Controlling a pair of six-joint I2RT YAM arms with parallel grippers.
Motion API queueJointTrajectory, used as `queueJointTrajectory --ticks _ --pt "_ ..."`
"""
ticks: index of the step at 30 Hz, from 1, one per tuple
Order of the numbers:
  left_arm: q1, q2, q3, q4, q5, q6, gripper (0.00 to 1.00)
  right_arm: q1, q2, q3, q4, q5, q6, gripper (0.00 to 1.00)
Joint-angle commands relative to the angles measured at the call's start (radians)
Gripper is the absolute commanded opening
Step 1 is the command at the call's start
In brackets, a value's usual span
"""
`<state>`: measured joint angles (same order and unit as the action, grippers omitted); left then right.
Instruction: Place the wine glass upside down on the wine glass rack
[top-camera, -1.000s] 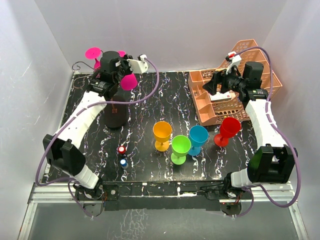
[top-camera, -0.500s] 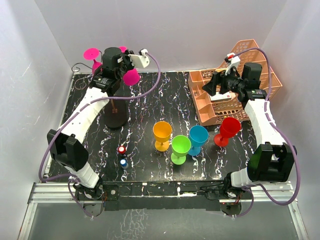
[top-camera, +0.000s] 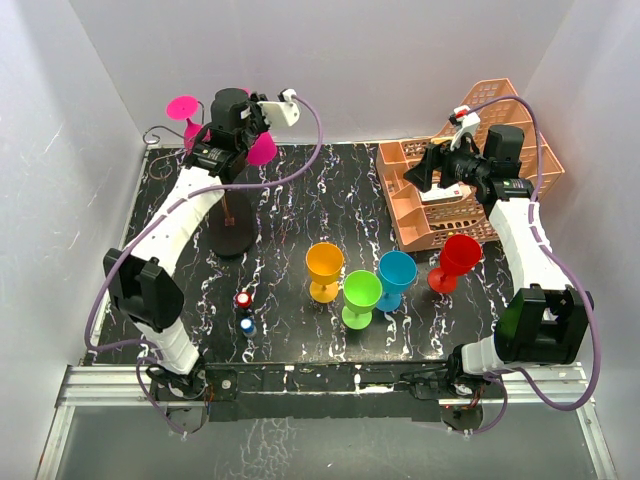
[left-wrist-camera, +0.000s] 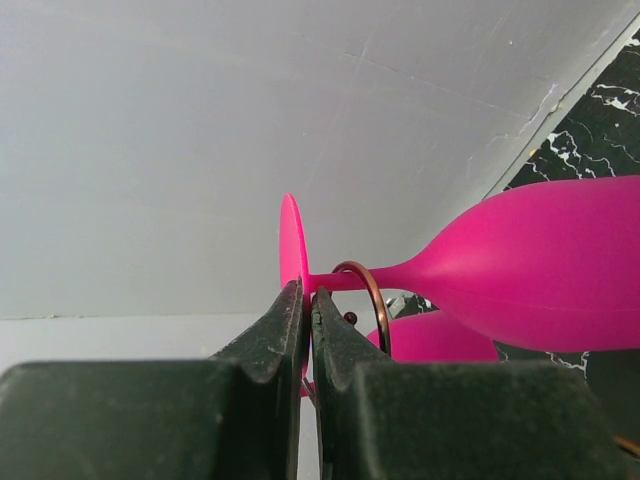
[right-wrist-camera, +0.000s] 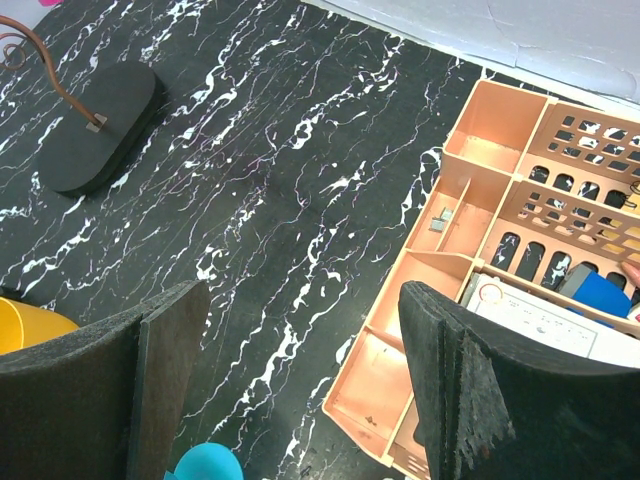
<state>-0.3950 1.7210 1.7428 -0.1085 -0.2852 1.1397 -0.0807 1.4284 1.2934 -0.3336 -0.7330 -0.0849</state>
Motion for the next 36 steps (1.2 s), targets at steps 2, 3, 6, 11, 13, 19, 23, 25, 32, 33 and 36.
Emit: queueJointTrajectory --ticks 2,3,6,11,13,19,23,25,32,33,36 --pt "-0.001 -0.014 0.055 -0.012 -0.043 -0.03 0.0 -0.006 -0.006 -0.006 0.062 -0.018 -0.003 0.84" --pt "-0.001 -0.012 0.061 -0.023 -0.046 -0.036 0.0 -0.007 -0.006 -0.007 0.062 -0.02 -0.003 0.84" --pt "0.0 -0.012 0.068 -0.03 -0.06 -0.037 0.0 -0.006 -0.005 -0.009 0.064 -0.02 -0.001 0.84" --pt "0.007 -0.015 0.069 -0.034 -0.072 -0.037 0.0 -0.007 -0.003 -0.008 0.065 -0.024 0.0 0.84" --pt "0.011 -0.015 0.067 -0.037 -0.072 -0.037 0.0 -0.007 -0.003 -0.008 0.065 -0.025 0.0 0.84" --pt "0.017 -0.02 0.061 -0.053 -0.084 -0.039 0.0 -0.007 -0.003 -0.008 0.065 -0.023 -0.001 0.84" --pt "0.018 -0.029 0.059 -0.064 -0.09 -0.051 0.0 -0.006 -0.002 -0.01 0.066 -0.026 0.001 0.84" --pt "0.018 -0.036 0.05 -0.064 -0.092 -0.052 0.0 -0.006 -0.003 -0.011 0.067 -0.026 0.001 0.84" --pt "0.018 -0.057 0.021 -0.064 -0.091 -0.052 0.03 -0.007 -0.002 -0.011 0.069 -0.026 0.001 0.84" --pt "0.018 -0.059 0.019 -0.065 -0.091 -0.051 0.04 -0.007 -0.002 -0.011 0.068 -0.026 0.002 0.84" --pt "0.018 -0.064 0.012 -0.066 -0.091 -0.048 0.08 -0.007 -0.002 -0.013 0.069 -0.027 0.001 0.84"
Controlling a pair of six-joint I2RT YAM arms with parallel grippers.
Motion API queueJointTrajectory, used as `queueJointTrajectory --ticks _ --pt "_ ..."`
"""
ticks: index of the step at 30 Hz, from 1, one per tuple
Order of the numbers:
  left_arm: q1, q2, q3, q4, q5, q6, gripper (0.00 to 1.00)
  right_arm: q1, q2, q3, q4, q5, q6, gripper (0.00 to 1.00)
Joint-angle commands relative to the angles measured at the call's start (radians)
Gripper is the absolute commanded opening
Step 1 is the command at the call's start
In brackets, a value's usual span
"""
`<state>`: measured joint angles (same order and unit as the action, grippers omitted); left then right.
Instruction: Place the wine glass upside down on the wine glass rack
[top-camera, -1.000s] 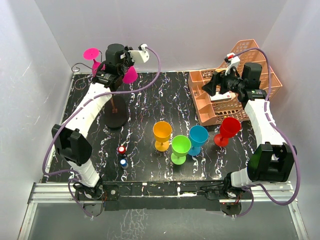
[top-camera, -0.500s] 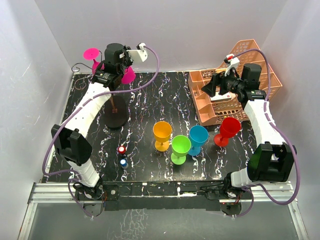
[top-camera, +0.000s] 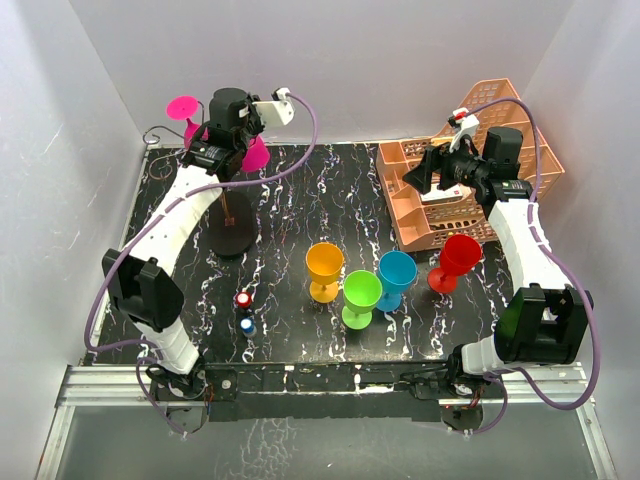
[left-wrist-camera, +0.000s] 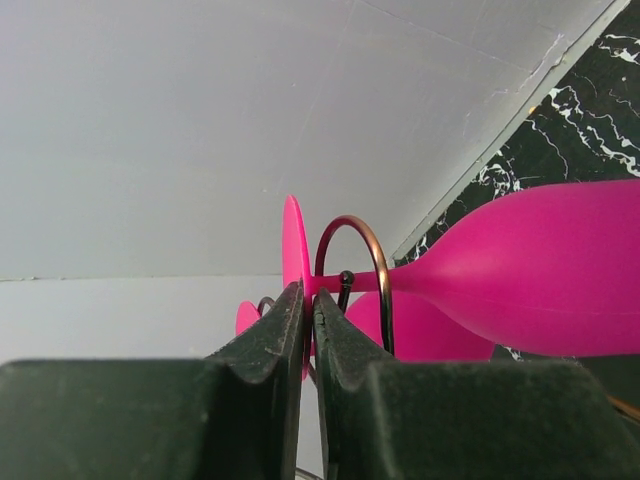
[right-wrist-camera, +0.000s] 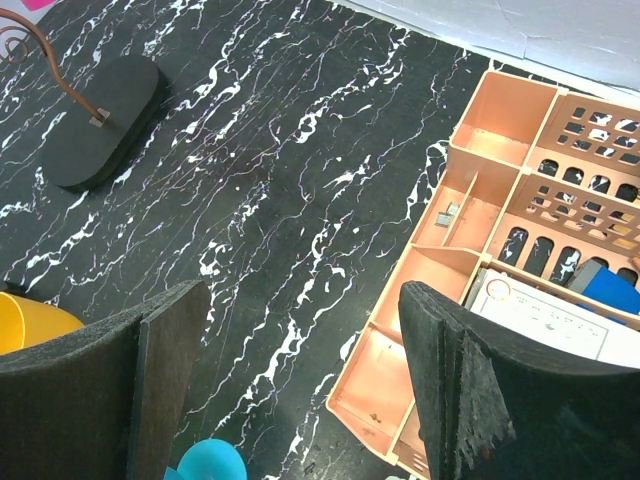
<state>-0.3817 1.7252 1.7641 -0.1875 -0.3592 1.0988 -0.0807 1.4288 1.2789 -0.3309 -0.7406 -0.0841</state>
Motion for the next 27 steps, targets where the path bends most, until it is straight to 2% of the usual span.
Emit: queueJointTrajectory --ticks 1,14,27 --pt "0.004 -0.069 -0.012 0.014 -0.018 -0.007 0.09 -0.008 -0.002 0.001 0.066 -0.019 0.0 0.84" --pt "0.004 -0.108 -0.031 0.01 -0.029 -0.005 0.21 -0.007 -0.004 0.0 0.067 -0.023 0.003 0.84" --pt "0.004 -0.189 -0.089 -0.005 -0.039 -0.001 0.29 -0.007 0.001 0.0 0.067 -0.026 0.003 0.84"
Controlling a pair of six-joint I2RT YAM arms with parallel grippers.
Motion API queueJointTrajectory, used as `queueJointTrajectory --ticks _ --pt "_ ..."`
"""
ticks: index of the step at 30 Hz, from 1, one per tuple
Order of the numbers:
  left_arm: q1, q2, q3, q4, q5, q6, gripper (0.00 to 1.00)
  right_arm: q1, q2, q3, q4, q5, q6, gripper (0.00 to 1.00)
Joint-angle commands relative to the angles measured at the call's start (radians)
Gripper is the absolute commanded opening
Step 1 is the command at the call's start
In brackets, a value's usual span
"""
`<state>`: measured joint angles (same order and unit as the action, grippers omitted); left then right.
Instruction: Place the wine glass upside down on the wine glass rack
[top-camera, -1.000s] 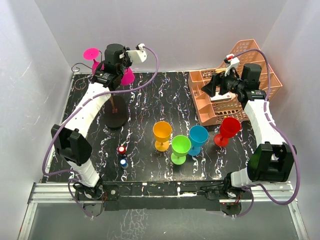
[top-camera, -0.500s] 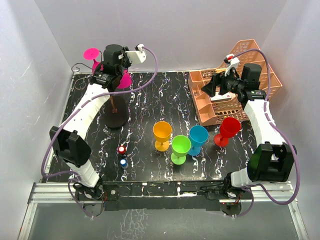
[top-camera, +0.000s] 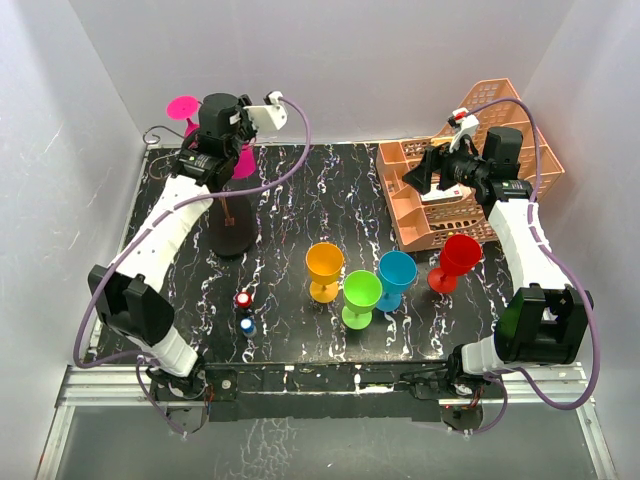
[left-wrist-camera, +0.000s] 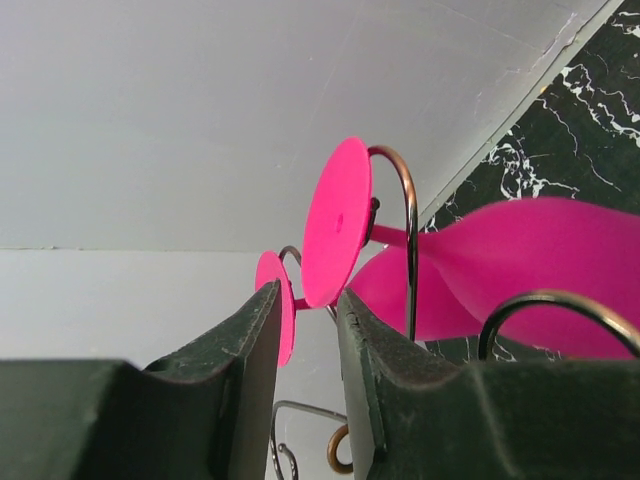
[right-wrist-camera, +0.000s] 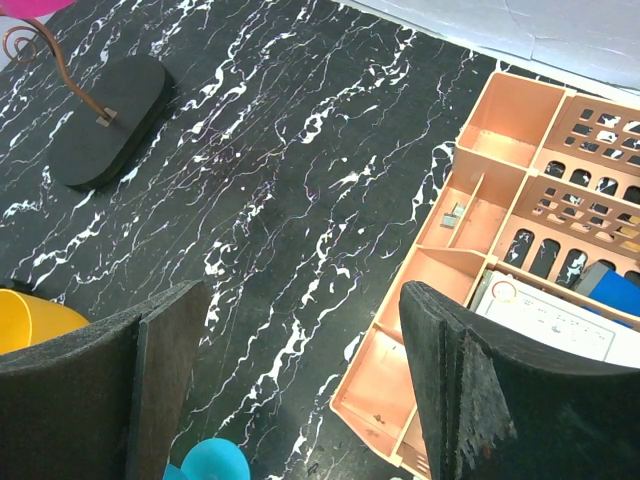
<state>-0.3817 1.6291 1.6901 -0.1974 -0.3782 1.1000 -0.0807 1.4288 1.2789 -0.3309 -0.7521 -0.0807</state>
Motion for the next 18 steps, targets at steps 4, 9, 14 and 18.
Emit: queueJointTrajectory --ticks 4,9,14,18 --pt "0.004 -0.121 -0.047 0.012 -0.022 0.002 0.33 -0.006 0.006 0.003 0.061 -0.015 -0.002 0.84" --pt "0.004 -0.149 -0.055 -0.004 -0.023 -0.012 0.34 -0.007 0.01 0.036 0.016 0.003 -0.04 0.84" --pt "0.004 -0.201 -0.051 -0.055 -0.007 -0.086 0.35 -0.006 0.02 0.14 -0.183 0.104 -0.21 0.84" --pt "0.008 -0.253 -0.043 -0.125 0.051 -0.186 0.4 -0.007 -0.026 0.156 -0.293 0.234 -0.289 0.86"
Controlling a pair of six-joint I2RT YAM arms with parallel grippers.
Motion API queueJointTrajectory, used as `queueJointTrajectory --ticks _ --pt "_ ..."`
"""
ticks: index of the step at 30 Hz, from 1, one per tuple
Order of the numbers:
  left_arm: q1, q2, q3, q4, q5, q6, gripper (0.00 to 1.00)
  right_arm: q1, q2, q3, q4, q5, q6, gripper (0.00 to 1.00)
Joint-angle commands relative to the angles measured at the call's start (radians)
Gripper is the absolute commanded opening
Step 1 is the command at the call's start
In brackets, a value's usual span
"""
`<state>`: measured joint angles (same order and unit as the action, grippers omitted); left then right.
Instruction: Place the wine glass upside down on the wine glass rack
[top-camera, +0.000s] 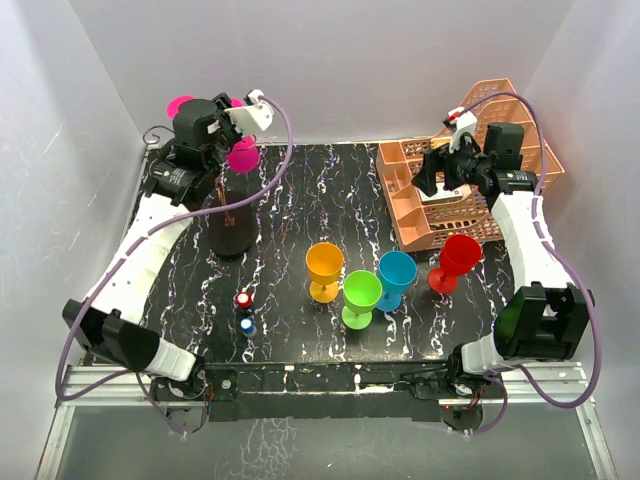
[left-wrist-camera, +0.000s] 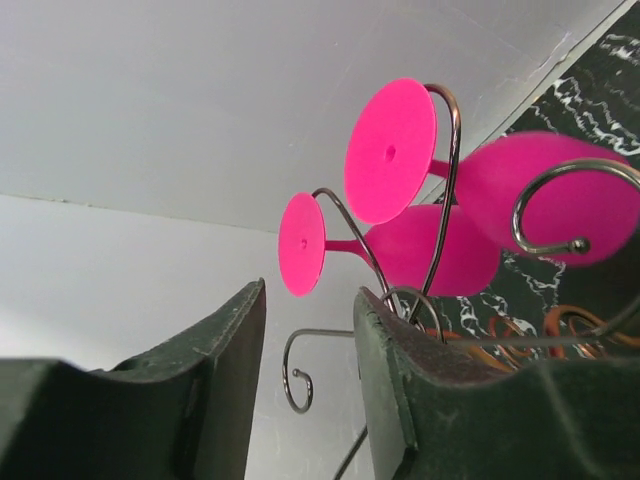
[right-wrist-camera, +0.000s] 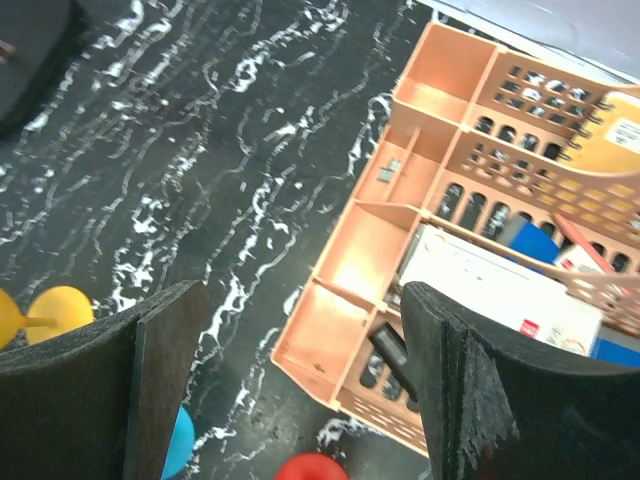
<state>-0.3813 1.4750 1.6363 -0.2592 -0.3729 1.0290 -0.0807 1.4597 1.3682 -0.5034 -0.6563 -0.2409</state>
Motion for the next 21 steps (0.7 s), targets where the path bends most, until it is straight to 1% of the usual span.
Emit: queueJointTrajectory --ticks 1,5,8,13,17,20,21 --pt "0.009 -0.115 0.017 -0.084 0.068 -0.146 0.41 -0.007 -0.07 0.073 -0.149 0.166 -0.145 0.86" --pt "0.024 -0.172 0.039 -0.169 0.188 -0.271 0.48 -0.006 -0.137 0.09 -0.247 0.308 -0.171 0.86" --pt "0.026 -0.193 0.063 -0.239 0.257 -0.336 0.53 -0.006 -0.212 0.034 -0.274 0.433 -0.16 0.86" --pt "0.041 -0.207 0.079 -0.284 0.272 -0.394 0.6 -0.007 -0.349 -0.108 -0.279 0.578 -0.115 0.86" --pt "0.05 -0.218 0.068 -0.291 0.262 -0.43 0.69 -0.041 -0.42 -0.153 -0.307 0.633 -0.113 0.86" --pt "0.053 -0.23 0.049 -0.301 0.272 -0.449 0.75 -0.051 -0.449 -0.18 -0.341 0.62 -0.112 0.85" --pt "0.054 -0.234 0.041 -0.302 0.273 -0.456 0.79 -0.052 -0.454 -0.195 -0.346 0.613 -0.11 0.85"
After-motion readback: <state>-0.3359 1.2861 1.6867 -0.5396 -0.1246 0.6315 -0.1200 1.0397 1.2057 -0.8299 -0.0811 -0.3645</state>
